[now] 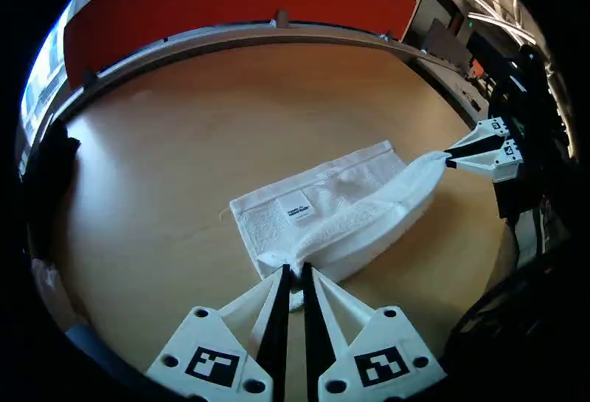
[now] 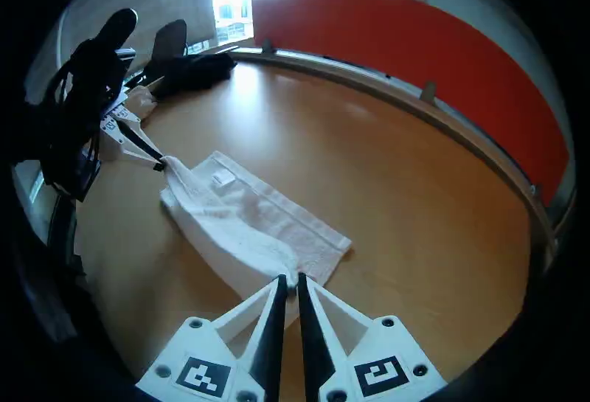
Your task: Fold towel
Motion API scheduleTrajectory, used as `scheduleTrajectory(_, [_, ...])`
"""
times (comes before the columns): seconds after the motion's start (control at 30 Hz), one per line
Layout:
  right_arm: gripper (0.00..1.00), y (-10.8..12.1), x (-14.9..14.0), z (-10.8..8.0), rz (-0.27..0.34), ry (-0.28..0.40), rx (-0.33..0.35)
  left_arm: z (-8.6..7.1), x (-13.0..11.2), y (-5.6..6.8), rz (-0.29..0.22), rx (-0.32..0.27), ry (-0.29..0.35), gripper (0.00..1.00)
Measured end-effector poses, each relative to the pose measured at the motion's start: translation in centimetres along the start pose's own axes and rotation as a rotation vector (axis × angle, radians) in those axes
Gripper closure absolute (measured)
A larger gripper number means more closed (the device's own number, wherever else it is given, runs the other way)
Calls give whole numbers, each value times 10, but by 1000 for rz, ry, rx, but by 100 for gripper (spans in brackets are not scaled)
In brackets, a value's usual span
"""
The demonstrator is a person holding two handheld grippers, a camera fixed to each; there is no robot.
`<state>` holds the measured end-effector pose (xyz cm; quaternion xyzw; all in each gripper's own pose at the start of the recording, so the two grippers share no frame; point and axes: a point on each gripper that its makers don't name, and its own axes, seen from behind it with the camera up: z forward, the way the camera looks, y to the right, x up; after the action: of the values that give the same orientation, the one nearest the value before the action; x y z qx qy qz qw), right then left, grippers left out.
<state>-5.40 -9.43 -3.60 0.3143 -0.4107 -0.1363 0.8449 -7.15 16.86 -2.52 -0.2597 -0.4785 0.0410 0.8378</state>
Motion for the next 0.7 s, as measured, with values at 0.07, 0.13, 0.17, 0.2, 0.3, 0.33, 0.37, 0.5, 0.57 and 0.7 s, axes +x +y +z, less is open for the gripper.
scheduleTrajectory(0.07, [89, 2, -2, 4, 6, -6, 2, 5, 1, -2, -2, 3, 0, 88])
scheduleTrajectory(0.13, [89, 4, -3, 8, 13, -14, 1, 10, 2, -5, -3, 12, 1, 87])
scheduleTrajectory(0.17, [89, 5, -4, 10, 16, -18, 1, 13, 2, -6, -3, 16, 2, 87])
scheduleTrajectory(0.2, [89, 6, -5, 12, 20, -21, -1, 15, 3, -7, -3, 19, 1, 86])
scheduleTrajectory(0.3, [89, 10, -6, 19, 33, -31, -8, 22, 4, -11, -2, 29, 0, 82])
scheduleTrajectory(0.33, [89, 11, -6, 21, 38, -33, -10, 24, 5, -12, -1, 32, 0, 80])
scheduleTrajectory(0.37, [89, 12, -7, 23, 42, -36, -11, 26, 5, -13, 0, 35, -1, 78])
scheduleTrajectory(0.5, [89, 16, -7, 29, 57, -39, -20, 33, 5, -17, -2, 44, -5, 73])
scheduleTrajectory(0.57, [88, 18, -7, 32, 62, -40, -26, 36, 5, -19, -5, 49, -5, 71])
scheduleTrajectory(0.7, [87, 20, -8, 38, 67, -44, -38, 40, 7, -23, -9, 59, -1, 68])
